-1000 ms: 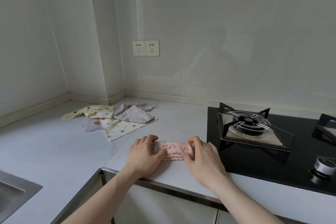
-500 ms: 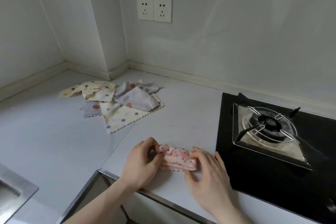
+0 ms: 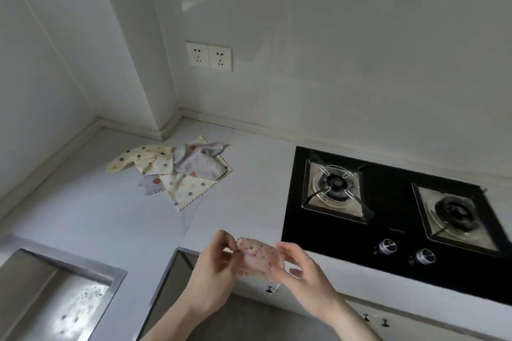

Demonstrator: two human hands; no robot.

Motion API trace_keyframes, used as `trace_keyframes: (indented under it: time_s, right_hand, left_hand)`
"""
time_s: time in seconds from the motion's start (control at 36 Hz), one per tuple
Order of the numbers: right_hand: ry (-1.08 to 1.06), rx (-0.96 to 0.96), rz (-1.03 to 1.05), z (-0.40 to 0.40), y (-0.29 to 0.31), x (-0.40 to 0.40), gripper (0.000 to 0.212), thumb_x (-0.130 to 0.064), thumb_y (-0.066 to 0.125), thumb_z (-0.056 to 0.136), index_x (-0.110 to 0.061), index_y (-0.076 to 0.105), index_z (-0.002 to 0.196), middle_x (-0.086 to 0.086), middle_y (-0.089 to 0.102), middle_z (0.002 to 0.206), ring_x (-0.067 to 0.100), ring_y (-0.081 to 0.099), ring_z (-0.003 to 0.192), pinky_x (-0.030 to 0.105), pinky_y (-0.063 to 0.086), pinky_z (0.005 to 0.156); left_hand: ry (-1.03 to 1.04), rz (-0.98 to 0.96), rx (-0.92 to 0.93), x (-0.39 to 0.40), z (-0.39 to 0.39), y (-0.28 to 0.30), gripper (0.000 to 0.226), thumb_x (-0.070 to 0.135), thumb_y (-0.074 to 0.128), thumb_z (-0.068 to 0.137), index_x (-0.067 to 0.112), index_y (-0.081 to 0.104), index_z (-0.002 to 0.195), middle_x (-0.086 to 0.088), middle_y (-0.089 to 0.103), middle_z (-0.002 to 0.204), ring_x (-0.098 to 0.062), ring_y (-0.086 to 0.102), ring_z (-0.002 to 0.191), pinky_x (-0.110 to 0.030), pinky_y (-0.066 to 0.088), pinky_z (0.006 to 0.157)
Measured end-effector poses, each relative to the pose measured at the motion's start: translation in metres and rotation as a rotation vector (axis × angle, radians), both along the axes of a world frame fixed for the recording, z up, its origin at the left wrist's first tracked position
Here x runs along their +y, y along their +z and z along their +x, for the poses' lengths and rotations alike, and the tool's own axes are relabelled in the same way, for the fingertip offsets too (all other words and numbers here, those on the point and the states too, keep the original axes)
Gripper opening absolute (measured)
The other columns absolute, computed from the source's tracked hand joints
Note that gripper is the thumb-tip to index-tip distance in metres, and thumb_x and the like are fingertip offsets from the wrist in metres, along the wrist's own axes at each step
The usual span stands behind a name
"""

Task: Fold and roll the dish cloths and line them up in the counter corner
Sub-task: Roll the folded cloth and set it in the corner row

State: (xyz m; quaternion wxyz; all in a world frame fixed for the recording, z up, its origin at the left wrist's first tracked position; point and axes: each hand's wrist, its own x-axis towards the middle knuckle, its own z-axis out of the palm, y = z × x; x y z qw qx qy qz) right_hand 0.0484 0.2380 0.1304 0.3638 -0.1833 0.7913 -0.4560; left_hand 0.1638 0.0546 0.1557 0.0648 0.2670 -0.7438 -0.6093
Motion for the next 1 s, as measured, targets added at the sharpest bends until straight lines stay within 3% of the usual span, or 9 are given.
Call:
trace_keyframes:
  time_s: [0.11,0.17,0.22,0.28,0.44,0.58,0.72,0.86,1.0]
  right_hand:
    - [0.011,-0.019,0.038,0.018,0.033,0.018,0.036,-0.047,0.078,0.078,-0.030,0.067,0.108,-0.017,0.071,0.111,-0.001,0.064,0.109,0.036,0.050,0.103]
    - [-0.029,0.000,0.057,0.025,0.042,0.027,0.038,-0.048,0.084,0.070,-0.027,0.066,0.097,-0.008,0.074,0.101,0.010,0.069,0.095,0.036,0.052,0.092]
    - [-0.088,0.024,0.068,0.031,0.052,0.036,0.039,-0.045,0.085,0.067,-0.024,0.062,0.091,-0.004,0.073,0.091,0.017,0.065,0.082,0.034,0.044,0.077]
    - [-0.160,0.029,0.042,0.035,0.061,0.047,0.033,-0.037,0.082,0.068,-0.023,0.060,0.088,-0.005,0.070,0.082,0.011,0.057,0.072,0.032,0.039,0.072]
    - [-0.355,0.054,-0.046,0.036,0.077,0.087,0.022,-0.031,0.075,0.075,-0.028,0.065,0.095,-0.001,0.073,0.091,0.016,0.069,0.090,0.042,0.052,0.087]
    - [-0.490,0.118,-0.093,0.031,0.084,0.133,0.019,-0.029,0.074,0.086,-0.028,0.068,0.105,-0.006,0.074,0.098,0.009,0.072,0.090,0.038,0.059,0.088]
    - [-0.616,0.196,-0.077,0.021,0.083,0.202,0.027,-0.044,0.073,0.087,-0.032,0.067,0.111,-0.009,0.073,0.102,0.005,0.072,0.092,0.030,0.060,0.083]
    - [-0.751,0.236,-0.105,0.014,0.079,0.287,0.017,-0.035,0.074,0.089,-0.029,0.069,0.105,-0.007,0.073,0.099,0.008,0.072,0.089,0.024,0.059,0.070]
    - [-0.818,0.245,-0.111,0.006,0.073,0.392,0.012,-0.027,0.071,0.092,-0.023,0.068,0.102,-0.004,0.073,0.100,0.014,0.071,0.094,0.029,0.060,0.073]
  left_hand:
    - [-0.082,0.063,0.039,-0.002,0.013,0.021,0.014,0.016,0.058,0.094,0.014,0.044,0.091,0.002,0.056,0.065,-0.018,0.052,0.060,-0.037,0.036,0.060]
    - [-0.147,0.051,0.052,-0.001,0.011,0.027,0.015,0.016,0.059,0.095,0.016,0.045,0.091,0.001,0.056,0.071,-0.020,0.054,0.066,-0.038,0.039,0.062]
    - [-0.194,0.037,0.069,0.004,0.003,0.033,0.017,0.007,0.058,0.098,0.014,0.045,0.090,0.001,0.056,0.073,-0.018,0.055,0.068,-0.038,0.042,0.064]
    - [-0.240,0.052,0.064,0.012,-0.008,0.037,0.016,0.004,0.058,0.098,0.010,0.044,0.092,0.002,0.058,0.071,-0.016,0.058,0.068,-0.036,0.047,0.064]
    - [-0.355,0.116,0.035,0.047,-0.044,0.052,0.027,0.020,0.070,0.094,0.019,0.049,0.112,-0.003,0.069,0.105,-0.022,0.071,0.091,-0.031,0.058,0.070]
    - [-0.463,0.072,0.085,0.091,-0.073,0.055,0.027,0.014,0.077,0.089,0.018,0.061,0.110,-0.010,0.070,0.096,-0.021,0.071,0.079,-0.033,0.059,0.065]
    - [-0.584,-0.054,0.150,0.158,-0.106,0.063,0.020,0.014,0.074,0.091,0.022,0.063,0.105,-0.004,0.070,0.090,-0.019,0.069,0.076,-0.029,0.058,0.063]
    - [-0.711,-0.097,0.179,0.243,-0.139,0.070,0.022,0.009,0.070,0.093,0.024,0.064,0.107,0.001,0.072,0.096,-0.020,0.070,0.085,-0.033,0.061,0.069]
    - [-0.806,-0.186,0.214,0.350,-0.166,0.075,0.023,0.012,0.070,0.093,0.029,0.064,0.106,0.005,0.072,0.095,-0.017,0.070,0.085,-0.034,0.061,0.074]
